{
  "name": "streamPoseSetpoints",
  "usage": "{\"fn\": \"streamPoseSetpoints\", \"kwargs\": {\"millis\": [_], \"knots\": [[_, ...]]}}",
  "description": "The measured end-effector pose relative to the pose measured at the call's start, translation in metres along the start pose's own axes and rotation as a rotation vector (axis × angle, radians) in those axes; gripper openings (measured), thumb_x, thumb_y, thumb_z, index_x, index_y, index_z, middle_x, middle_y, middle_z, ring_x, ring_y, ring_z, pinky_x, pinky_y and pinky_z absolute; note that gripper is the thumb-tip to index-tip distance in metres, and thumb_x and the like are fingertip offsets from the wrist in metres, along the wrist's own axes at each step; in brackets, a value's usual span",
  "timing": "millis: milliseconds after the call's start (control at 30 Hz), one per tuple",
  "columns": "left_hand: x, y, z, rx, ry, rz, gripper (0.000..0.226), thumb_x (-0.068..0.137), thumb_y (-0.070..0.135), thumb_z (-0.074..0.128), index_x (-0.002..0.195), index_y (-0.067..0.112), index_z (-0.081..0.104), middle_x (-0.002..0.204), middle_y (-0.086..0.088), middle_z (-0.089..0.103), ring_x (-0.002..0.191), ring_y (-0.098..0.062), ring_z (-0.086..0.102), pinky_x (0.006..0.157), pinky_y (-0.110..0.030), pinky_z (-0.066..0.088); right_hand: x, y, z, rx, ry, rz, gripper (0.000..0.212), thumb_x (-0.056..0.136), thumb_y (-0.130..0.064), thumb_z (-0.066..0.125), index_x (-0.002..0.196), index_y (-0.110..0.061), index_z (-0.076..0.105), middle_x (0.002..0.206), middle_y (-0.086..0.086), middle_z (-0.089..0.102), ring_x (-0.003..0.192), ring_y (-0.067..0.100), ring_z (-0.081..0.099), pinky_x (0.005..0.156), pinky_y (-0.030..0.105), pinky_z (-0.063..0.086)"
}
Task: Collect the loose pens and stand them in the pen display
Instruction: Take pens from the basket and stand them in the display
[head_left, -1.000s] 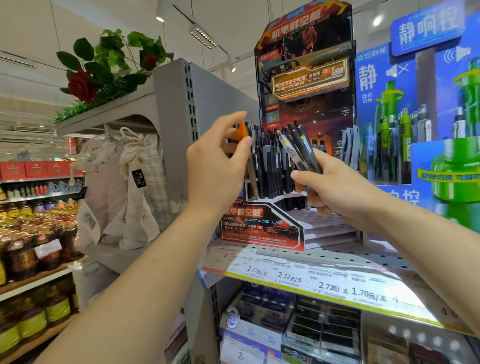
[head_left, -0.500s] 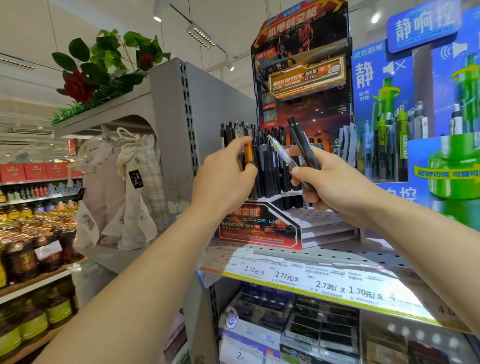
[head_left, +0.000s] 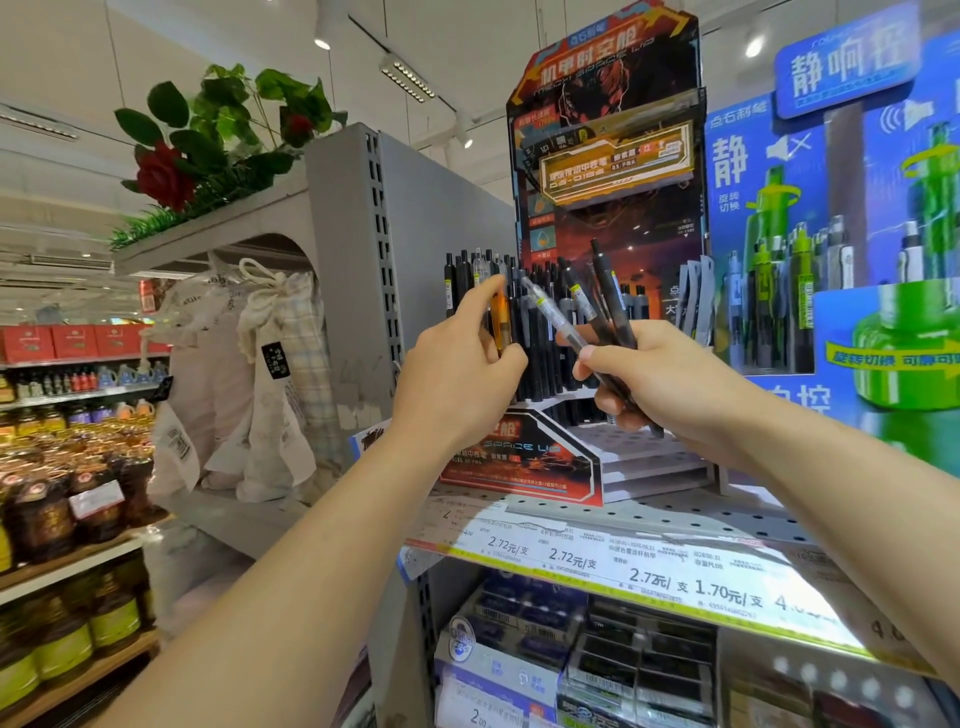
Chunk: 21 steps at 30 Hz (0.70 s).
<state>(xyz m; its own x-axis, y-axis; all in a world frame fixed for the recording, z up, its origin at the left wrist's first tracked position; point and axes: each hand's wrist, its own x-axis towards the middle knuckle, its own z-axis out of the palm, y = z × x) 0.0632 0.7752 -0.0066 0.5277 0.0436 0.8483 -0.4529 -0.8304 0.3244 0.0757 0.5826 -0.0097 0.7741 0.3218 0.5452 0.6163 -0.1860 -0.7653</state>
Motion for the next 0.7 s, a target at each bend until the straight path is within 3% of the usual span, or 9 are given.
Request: {"fn": "streamPoseSetpoints", "kwargs": {"millis": [100, 233, 367, 533, 700], "knots": [[-0.012, 0.005, 0.004, -0.151, 0.078, 0.018, 0.035, 0.091, 0.031, 0.058, 0.125, 0.035, 0.06, 0.074, 0.01, 0.062, 0.072, -0.004, 0.057, 0.062, -0.021, 0.043, -0.006, -0.003, 0.002, -0.012, -0.083, -0.028, 0.017, 0.105, -0.018, 0.054, 0.095, -0.017, 0.067, 0.062, -0.008, 0.061, 0.049, 0.009, 0.049, 0.045, 0.023, 0.038], [-0.023, 0.017, 0.012, -0.448, 0.103, -0.098, 0.016, 0.085, 0.052, 0.058, 0.1, 0.047, 0.058, 0.081, 0.01, 0.068, 0.078, -0.012, 0.067, 0.075, -0.031, 0.054, -0.011, -0.009, 0.003, -0.057, -0.131, -0.059, 0.024, 0.105, -0.022, 0.054, 0.083, -0.023, 0.063, 0.052, -0.013, 0.058, 0.047, 0.007, 0.048, 0.044, 0.019, 0.039], [-0.027, 0.021, 0.014, -0.552, 0.166, -0.161, 0.016, 0.086, 0.044, 0.068, 0.099, 0.037, 0.064, 0.084, 0.008, 0.071, 0.081, -0.014, 0.068, 0.081, -0.043, 0.057, -0.015, -0.012, 0.004, -0.056, -0.157, -0.047, 0.023, 0.106, -0.023, 0.054, 0.083, -0.022, 0.06, 0.054, -0.011, 0.06, 0.046, 0.008, 0.05, 0.042, 0.02, 0.039], [-0.023, 0.018, 0.011, -0.684, 0.213, -0.231, 0.004, 0.092, 0.025, 0.069, 0.095, 0.025, 0.069, 0.076, 0.011, 0.072, 0.07, -0.007, 0.066, 0.066, -0.026, 0.049, -0.016, -0.01, 0.006, -0.118, -0.218, -0.032, 0.024, 0.105, -0.025, 0.053, 0.084, -0.014, 0.056, 0.05, -0.013, 0.058, 0.043, 0.007, 0.049, 0.04, 0.02, 0.037], [-0.025, 0.014, 0.01, -0.754, 0.271, -0.259, 0.023, 0.095, 0.016, 0.067, 0.118, 0.019, 0.068, 0.084, 0.008, 0.075, 0.074, -0.006, 0.073, 0.061, -0.018, 0.056, -0.011, -0.007, 0.004, -0.112, -0.184, -0.05, 0.022, 0.105, -0.028, 0.053, 0.098, -0.041, 0.07, 0.07, -0.008, 0.064, 0.051, 0.01, 0.053, 0.043, 0.023, 0.036]]}}
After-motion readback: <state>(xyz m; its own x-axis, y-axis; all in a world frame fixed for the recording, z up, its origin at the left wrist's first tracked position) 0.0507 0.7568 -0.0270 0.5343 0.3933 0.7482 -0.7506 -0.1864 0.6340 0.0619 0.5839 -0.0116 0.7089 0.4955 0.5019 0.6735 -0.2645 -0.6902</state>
